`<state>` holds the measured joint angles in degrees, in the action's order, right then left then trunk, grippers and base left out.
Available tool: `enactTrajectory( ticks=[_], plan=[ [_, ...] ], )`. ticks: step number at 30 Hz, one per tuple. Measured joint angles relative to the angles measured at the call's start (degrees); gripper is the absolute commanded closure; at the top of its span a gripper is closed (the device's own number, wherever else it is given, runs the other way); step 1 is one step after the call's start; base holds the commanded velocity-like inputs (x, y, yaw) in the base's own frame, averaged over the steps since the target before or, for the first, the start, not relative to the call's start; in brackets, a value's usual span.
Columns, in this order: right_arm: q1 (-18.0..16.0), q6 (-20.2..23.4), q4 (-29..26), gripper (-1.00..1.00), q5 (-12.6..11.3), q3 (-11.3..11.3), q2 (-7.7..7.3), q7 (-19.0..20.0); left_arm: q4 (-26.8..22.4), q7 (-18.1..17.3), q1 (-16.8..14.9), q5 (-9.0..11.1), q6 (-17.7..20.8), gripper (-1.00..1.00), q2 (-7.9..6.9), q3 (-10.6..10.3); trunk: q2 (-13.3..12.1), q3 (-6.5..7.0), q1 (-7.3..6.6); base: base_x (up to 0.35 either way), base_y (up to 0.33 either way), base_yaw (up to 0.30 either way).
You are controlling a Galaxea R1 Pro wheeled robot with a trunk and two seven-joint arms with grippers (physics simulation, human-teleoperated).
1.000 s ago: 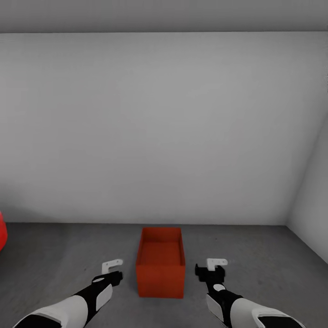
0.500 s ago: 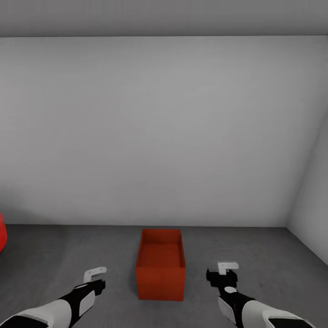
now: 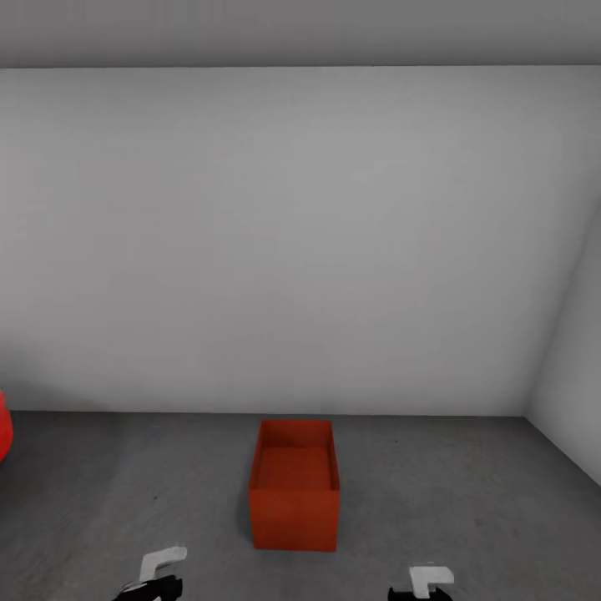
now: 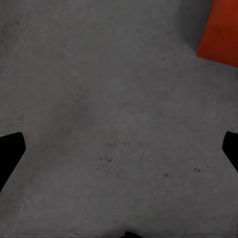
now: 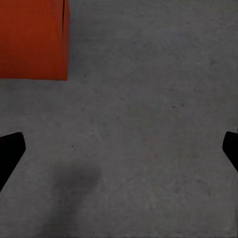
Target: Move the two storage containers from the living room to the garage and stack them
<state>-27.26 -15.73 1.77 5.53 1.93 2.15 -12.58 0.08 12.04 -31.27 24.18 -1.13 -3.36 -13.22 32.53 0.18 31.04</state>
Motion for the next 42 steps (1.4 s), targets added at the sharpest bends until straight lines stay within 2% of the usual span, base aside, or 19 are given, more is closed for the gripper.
enactTrajectory(
  ticks=[8, 13, 17, 30, 34, 35, 37, 42],
  plan=[
    [5.69, 8.69, 0.04, -1.00, 0.00, 0.02, 0.09, 0.30, -0.02, -0.10, 6.12, -0.04, 0.01, -1.00, 1.04, 0.05, 0.00, -0.01, 0.00, 0.000, 0.000, 0.000],
    [8.81, 10.05, 0.02, -1.00, 0.04, -0.02, -0.11, 1.91, -0.01, -0.16, 8.29, -0.05, 0.01, -1.00, 1.91, 0.05, 0.00, 0.00, 0.00, 0.000, 0.000, 0.000],
    [12.33, 10.22, -0.01, -1.00, 0.06, -0.03, -0.09, 4.75, -0.02, -0.13, 10.93, -0.03, -0.05, -1.00, 2.72, 0.06, 0.00, 0.00, 0.00, 0.000, 0.000, 0.000],
    [14.60, 8.42, 0.05, -1.00, -0.19, 0.00, -0.10, 9.57, 0.00, -0.11, 15.64, 0.00, 0.15, -1.00, 2.95, 0.11, 0.00, 0.00, 0.00, 0.000, 0.000, 0.000],
    [14.91, 8.35, 0.06, -1.00, -0.20, -0.03, -0.07, 9.80, 0.00, -0.11, 16.16, 0.01, -0.02, -1.00, 2.84, 0.09, 0.00, 0.00, 0.00, 0.000, 0.000, 0.000],
    [15.01, 8.68, 0.04, -1.00, -0.37, 0.04, 0.10, 9.80, -0.02, 0.26, 17.80, -0.04, -1.02, -1.00, 2.73, 0.11, 0.01, 0.00, 0.00, 0.000, 0.000, 0.000],
    [15.37, 8.55, 0.06, -1.00, -0.40, 0.05, 0.14, 9.79, -0.01, 0.05, 18.65, -0.14, -1.24, -1.00, 2.99, 0.02, 0.01, 0.13, 0.00, 0.000, 0.000, 0.000],
    [15.66, 8.39, 0.06, -1.00, -0.38, 0.05, 0.12, 9.79, 0.00, -0.09, 18.91, -0.17, -1.22, -1.00, 3.01, 0.02, 0.01, 0.57, 0.00, 0.000, 0.000, 0.000]
  ],
)
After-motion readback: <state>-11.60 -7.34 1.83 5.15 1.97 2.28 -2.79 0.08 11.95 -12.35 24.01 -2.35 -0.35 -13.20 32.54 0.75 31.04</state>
